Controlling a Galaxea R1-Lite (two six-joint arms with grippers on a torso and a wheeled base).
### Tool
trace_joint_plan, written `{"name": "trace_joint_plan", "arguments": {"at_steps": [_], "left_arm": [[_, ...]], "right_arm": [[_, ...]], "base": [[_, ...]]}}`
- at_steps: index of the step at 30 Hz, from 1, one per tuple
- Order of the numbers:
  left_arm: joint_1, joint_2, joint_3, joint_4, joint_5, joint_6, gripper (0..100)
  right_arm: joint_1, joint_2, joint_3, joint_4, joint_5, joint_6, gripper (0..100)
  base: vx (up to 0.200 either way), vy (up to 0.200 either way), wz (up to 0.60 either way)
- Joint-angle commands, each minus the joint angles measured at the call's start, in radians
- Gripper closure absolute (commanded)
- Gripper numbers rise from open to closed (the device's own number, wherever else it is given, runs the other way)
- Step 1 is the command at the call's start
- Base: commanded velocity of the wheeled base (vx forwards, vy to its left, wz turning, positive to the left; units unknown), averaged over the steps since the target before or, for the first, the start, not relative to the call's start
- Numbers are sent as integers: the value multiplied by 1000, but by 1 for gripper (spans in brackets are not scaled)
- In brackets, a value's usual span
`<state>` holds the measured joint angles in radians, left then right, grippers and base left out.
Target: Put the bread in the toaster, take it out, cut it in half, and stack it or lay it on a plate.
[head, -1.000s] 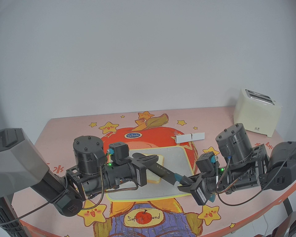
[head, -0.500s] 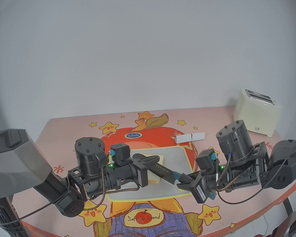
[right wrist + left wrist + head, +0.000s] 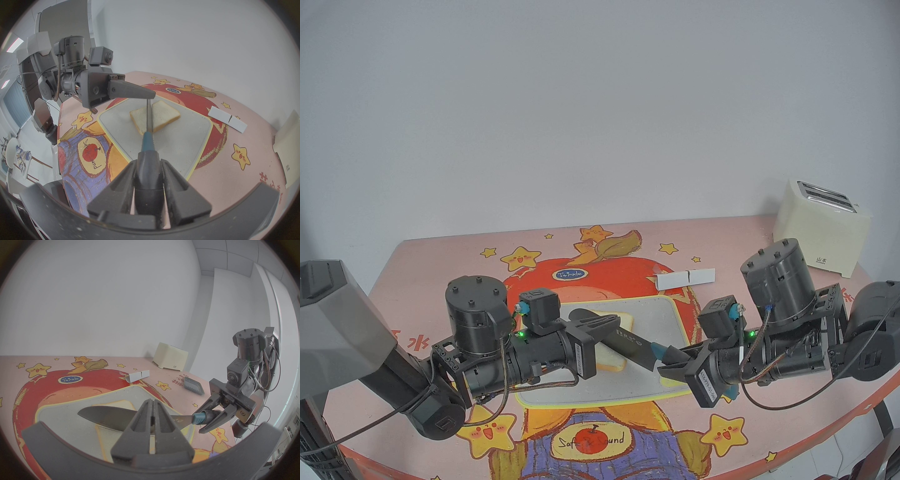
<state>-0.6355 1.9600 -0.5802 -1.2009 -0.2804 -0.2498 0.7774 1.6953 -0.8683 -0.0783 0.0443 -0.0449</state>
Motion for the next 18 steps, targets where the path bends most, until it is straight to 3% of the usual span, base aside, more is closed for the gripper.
{"name": "trace_joint_plan", "arguments": {"at_steps": [1, 18], "left_arm": [[0, 23, 0, -3, 0, 0, 100], [-1, 17, 2, -3, 0, 1, 100]], "right_arm": [[0, -6, -28, -5, 0, -1, 100], [9, 29, 54, -9, 3, 0, 100]], "base": [[0, 0, 0], [0, 0, 0]]}}
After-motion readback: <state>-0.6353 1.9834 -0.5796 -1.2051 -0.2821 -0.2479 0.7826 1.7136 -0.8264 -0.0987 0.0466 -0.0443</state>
